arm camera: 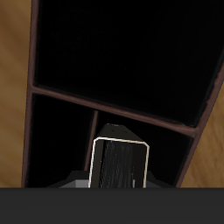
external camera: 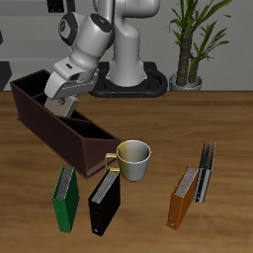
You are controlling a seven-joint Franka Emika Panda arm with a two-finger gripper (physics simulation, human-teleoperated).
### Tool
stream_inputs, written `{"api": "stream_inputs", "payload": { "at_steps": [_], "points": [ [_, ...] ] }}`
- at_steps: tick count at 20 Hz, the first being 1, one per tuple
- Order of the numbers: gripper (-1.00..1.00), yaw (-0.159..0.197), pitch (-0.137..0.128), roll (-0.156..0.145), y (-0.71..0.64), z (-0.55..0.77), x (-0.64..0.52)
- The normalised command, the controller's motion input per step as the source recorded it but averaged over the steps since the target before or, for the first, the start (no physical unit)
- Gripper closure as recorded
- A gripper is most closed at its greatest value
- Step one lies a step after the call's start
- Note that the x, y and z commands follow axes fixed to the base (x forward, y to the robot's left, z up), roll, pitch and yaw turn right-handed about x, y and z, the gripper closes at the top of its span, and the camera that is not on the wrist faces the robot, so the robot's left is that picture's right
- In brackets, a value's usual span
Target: Place the yellow book into the right desk caddy's back compartment
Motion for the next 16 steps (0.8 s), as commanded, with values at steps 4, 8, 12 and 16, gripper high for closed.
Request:
{"api": "stream_inputs", "payload": {
  "at_steps": [4, 8, 12, 16],
  "points": [
    [-1.00, -0.021, 0.014, -0.043, -0.09, -0.05, -0.01],
    [-1.00, -0.052, -0.014, -0.043, -0.13, 0.10, -0.08],
    [-1.00, -0.018, 0.001, -0.010, -0.02, 0.07, -0.03],
    [-1.00, -0.052, -0.018, 0.004, 0.11, 0.23, -0.08]
  ]
}}
